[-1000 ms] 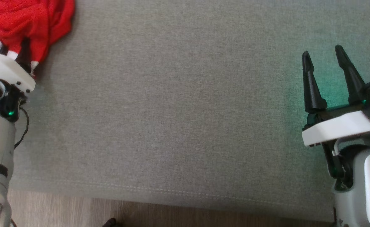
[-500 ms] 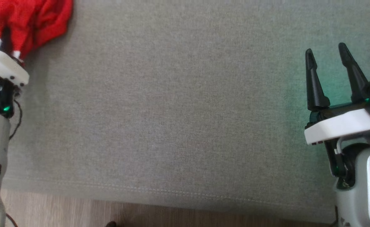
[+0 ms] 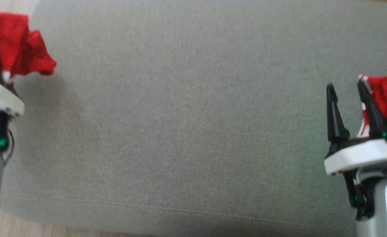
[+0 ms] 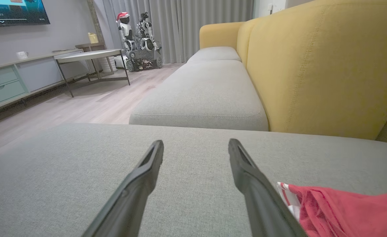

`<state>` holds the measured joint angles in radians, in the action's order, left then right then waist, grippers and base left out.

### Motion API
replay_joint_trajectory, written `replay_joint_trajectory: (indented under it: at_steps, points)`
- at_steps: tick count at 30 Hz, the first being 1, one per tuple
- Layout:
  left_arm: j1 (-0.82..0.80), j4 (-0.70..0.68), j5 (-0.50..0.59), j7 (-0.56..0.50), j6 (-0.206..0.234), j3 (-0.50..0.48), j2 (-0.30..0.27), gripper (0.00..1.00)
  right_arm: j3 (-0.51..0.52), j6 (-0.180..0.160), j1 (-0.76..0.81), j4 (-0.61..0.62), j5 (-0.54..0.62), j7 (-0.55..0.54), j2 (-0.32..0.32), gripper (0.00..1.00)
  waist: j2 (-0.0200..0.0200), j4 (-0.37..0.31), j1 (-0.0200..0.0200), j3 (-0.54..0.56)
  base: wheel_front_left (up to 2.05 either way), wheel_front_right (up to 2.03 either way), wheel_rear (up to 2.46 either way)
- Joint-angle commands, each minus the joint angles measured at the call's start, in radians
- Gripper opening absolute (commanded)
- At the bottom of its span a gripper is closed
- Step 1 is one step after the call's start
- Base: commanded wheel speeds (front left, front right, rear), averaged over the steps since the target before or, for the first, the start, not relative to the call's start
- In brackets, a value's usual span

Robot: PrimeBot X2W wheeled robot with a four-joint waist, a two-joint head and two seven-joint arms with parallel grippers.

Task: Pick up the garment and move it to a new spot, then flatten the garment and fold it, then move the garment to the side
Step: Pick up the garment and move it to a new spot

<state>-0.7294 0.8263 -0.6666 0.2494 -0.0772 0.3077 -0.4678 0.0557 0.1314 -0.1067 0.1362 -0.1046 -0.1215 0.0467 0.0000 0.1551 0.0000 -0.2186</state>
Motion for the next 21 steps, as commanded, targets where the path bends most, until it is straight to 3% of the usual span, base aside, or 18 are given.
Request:
replay_joint_trajectory:
  at_steps: [1, 8, 15, 21]
  points:
    - [0.025, -0.074, 0.018, 0.012, 0.019, -0.053, -0.066, 0.0, -0.016, -0.001, 0.003, 0.031, -0.012, 0.012, 0.004, 1.0, 0.0, -0.007, 0.0, 0.081, 0.0, 0.0, 0.0]
    - [0.301, -0.41, 0.075, 0.011, 0.124, -0.082, -0.069, 0.0, 0.001, -0.001, 0.086, 0.018, -0.046, 0.011, 0.004, 1.0, 0.0, -0.027, 0.0, 0.183, 0.0, 0.0, 0.0]
    - [0.469, -0.747, 0.104, -0.086, 0.229, -0.055, -0.088, 0.0, 0.001, -0.001, 0.122, 0.027, -0.074, 0.001, 0.004, 1.0, 0.0, -0.057, 0.0, 0.204, 0.0, 0.0, 0.0]
    - [0.484, -0.892, 0.133, -0.163, 0.244, 0.046, -0.041, 0.0, -0.016, -0.001, 0.116, 0.035, -0.091, 0.004, 0.004, 1.0, 0.0, -0.116, 0.0, 0.178, 0.0, 0.0, 0.0]
